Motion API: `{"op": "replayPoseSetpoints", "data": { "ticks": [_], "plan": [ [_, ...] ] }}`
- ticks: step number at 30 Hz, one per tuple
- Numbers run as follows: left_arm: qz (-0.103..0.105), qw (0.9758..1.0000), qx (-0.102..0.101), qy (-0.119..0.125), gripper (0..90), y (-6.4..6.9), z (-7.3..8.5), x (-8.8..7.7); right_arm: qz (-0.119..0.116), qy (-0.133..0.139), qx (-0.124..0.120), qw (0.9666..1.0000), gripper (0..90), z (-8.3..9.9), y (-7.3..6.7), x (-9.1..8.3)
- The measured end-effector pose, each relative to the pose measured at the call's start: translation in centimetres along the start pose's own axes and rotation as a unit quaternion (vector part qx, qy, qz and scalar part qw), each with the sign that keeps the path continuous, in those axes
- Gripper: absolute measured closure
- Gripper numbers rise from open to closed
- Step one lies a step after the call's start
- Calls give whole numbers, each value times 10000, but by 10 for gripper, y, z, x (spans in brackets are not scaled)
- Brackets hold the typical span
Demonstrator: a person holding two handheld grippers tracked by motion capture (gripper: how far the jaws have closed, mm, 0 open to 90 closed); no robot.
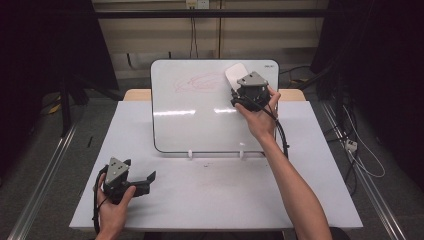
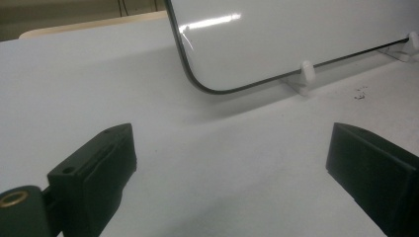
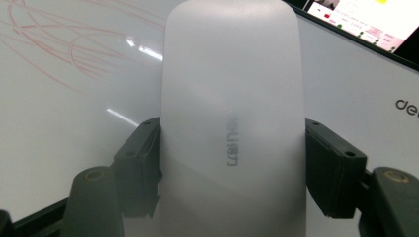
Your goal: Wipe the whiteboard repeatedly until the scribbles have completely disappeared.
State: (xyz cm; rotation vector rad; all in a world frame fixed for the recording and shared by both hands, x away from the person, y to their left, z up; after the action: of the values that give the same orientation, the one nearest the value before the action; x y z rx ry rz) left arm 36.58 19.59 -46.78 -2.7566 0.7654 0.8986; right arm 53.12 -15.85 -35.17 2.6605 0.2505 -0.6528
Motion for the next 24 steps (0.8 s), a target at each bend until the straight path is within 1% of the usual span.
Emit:
{"op": "replayPoseSetpoints", "data": {
  "ticks": [3, 5, 6, 8, 11, 13, 15, 18, 21, 22, 24],
  "plan": [
    [11, 10000, 6, 2, 50, 0, 0, 0, 23, 26, 39, 10000, 315, 1, -2, 0],
    [-5, 10000, 17, -30, 50, 1, 0, 1, 16, -2, -52, 10000, 315, 2, -7, 0],
    [18, 10000, 34, -48, 50, 2, 0, 1, -2, -12, -124, 9999, 315, 3, -11, 0],
    [15, 10000, 44, -28, 50, 3, -1, 1, -35, -14, -193, 9998, 315, 5, -20, 0],
    [23, 10000, 62, -43, 50, 4, 0, 1, -99, -21, -314, 9995, 315, 6, -35, 1],
    [8, 10000, 43, -35, 50, 3, 0, 1, -139, -24, -454, 9989, 315, 6, -47, 2],
    [18, 10000, 26, -33, 50, 3, 0, 2, -202, -31, -643, 9977, 315, 6, -61, 2],
    [19, 10000, 56, -39, 50, 3, 0, 1, -334, -21, -795, 9963, 315, 8, -80, 2],
    [28, 10000, 43, -21, 50, 3, 0, 1, -463, 0, -1019, 9937, 315, 10, -101, 2],
    [29, 10000, 49, -24, 50, 3, 0, 1, -470, 11, -1085, 9930, 314, 9, -106, 2],
    [27, 10000, 57, -19, 50, 2, 0, 0, -500, 38, -1090, 9928, 314, 8, -108, 4]
  ]
}}
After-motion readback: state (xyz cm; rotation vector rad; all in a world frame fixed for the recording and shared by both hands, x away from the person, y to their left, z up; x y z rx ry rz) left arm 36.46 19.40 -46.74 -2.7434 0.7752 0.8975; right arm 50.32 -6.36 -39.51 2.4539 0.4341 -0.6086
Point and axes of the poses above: each handheld gripper's, and its own axes: x roughly forward along the jaws, z roughly out of its underside, y roughly to its right, the point moved 6 cm from there along x, roughly forward along the jaws, and after that the axes turned 7 degrees about -y, right-handed, at the moved point
